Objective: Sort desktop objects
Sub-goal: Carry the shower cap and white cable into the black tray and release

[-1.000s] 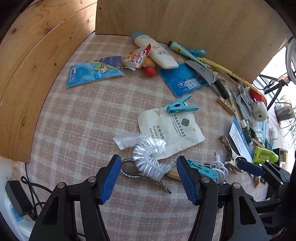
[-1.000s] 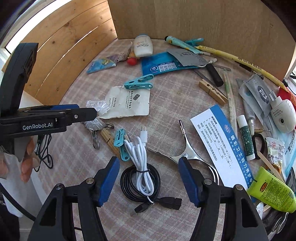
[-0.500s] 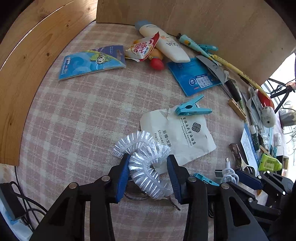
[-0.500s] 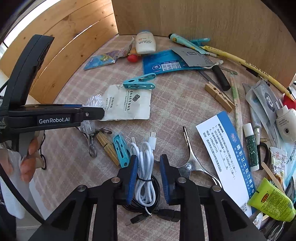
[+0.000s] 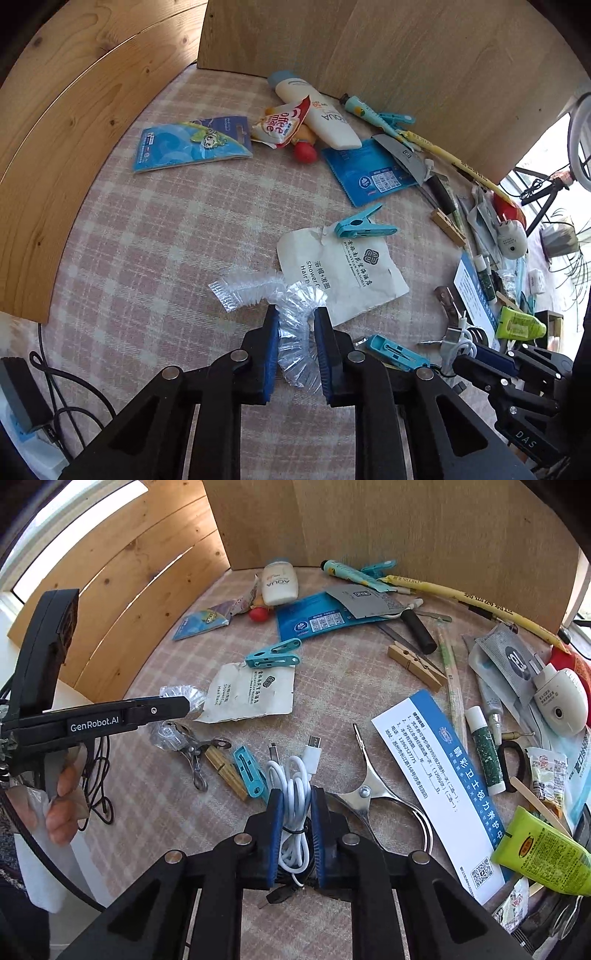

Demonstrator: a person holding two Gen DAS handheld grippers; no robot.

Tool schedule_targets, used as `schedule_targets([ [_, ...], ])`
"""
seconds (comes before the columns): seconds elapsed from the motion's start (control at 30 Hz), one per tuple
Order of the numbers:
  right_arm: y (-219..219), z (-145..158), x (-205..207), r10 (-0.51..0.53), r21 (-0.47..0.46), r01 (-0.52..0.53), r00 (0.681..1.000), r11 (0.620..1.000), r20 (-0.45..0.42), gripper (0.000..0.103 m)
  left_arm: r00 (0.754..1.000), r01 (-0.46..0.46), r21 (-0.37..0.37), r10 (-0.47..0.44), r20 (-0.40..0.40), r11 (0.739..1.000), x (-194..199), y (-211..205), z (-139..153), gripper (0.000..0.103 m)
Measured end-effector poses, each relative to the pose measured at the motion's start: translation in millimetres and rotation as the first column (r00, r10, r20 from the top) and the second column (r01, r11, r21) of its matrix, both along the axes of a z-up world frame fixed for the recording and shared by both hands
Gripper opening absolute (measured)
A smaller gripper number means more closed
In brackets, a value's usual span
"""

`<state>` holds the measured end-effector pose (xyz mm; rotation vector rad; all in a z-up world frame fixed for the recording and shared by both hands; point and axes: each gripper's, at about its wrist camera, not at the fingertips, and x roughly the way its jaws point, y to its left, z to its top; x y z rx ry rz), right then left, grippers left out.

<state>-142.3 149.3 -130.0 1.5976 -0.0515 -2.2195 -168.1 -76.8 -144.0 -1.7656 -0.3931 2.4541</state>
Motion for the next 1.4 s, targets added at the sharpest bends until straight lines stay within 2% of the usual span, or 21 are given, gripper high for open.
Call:
schedule_targets([
  [0.1, 11, 13, 10, -0.017, -0.009, 0.017, 0.999, 1.0, -0.027, 0.013, 0.999, 0.003, 0.0, -0.003, -0.04, 1.0, 14, -8, 19, 0.02],
  [0.3, 38, 40, 32, -0.069, -0.027, 0.067, 0.994, 0.997, -0.081, 0.013, 0.992, 0.038, -0.017, -0.039, -0.117, 0.999, 45, 9, 56, 0.02],
  [0.5, 77, 67, 58, -0.127, -0.035, 0.124, 0.984, 0.992, -0.125, 0.013, 0.977, 0.106, -0.034, -0.111, -0.182, 0.994, 74, 48, 89, 0.02],
  [0.77, 155, 90, 95, -0.252, -0.044, 0.248, 0.953, 0.968, -0.166, 0.013, 0.944, 0.246, -0.026, -0.246, -0.219, 0.969, 98, 138, 111, 0.02],
  [1.0, 237, 94, 136, -0.383, -0.01, 0.387, 0.907, 0.922, -0.175, 0.013, 0.892, 0.401, -0.006, -0.392, -0.225, 0.916, 114, 242, 112, 0.02],
  [1.4, 363, 96, 210, -0.569, 0.04, 0.586, 0.8, 0.81, -0.193, 0.013, 0.763, 0.624, 0.003, -0.608, -0.218, 0.782, 149, 401, 108, 0.02],
])
